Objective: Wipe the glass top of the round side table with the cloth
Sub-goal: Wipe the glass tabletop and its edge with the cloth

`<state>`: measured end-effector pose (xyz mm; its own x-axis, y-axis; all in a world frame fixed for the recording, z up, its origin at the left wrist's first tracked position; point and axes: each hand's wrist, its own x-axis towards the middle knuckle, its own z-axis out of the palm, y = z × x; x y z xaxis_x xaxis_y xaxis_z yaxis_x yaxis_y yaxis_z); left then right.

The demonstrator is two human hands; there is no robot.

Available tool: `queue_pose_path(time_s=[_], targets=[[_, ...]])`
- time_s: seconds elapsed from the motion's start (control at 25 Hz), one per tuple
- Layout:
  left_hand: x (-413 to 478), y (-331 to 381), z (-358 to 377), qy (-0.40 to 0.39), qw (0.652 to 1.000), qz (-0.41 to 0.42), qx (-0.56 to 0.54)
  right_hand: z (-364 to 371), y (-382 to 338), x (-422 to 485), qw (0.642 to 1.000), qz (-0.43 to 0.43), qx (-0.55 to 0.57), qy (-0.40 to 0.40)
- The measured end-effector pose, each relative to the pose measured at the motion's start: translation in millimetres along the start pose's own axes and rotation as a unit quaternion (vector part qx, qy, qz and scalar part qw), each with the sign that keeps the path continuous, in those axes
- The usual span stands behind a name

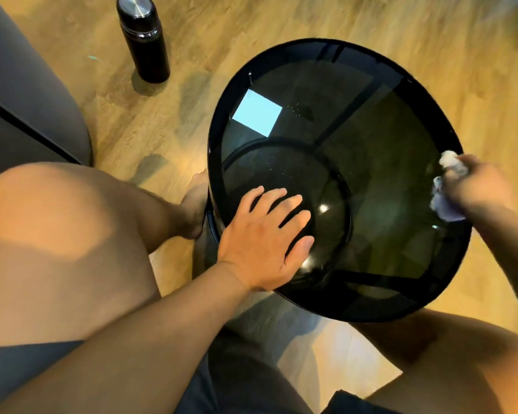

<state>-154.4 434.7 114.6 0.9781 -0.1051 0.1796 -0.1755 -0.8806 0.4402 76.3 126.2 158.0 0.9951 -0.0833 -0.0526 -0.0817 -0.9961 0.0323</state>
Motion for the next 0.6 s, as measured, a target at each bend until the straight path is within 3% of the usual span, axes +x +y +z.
queue_pose_path(time_s=[0.08, 0.16, 0.32, 0.48, 0.6], targets=[[-0.4, -1.5, 2.5, 0.024, 1.0, -0.004, -0.008, 8.3, -8.3, 8.4, 0.999, 0.042, -0.008, 0.015], [-0.3, -1.5, 4.0, 0.029, 0.999, 0.001, -0.02, 6.3, -33.7, -21.3, 0.999, 0.015, -0.009, 0.03], [-1.5, -1.2, 0.0, 0.007, 1.0, -0.002, -0.009, 6.0, -97.9, -124.2, 0.989, -0.139, 0.043, 0.025], [0.0, 3.4, -3.7, -0.014, 1.0, -0.015, 0.01, 13.2, -115.0, -227.8, 0.93, -0.358, 0.087, -0.002], [1.3, 3.2, -1.9, -0.005, 1.0, -0.021, 0.011, 13.6, -82.2, -203.8, 0.92, -0.382, 0.085, -0.005]])
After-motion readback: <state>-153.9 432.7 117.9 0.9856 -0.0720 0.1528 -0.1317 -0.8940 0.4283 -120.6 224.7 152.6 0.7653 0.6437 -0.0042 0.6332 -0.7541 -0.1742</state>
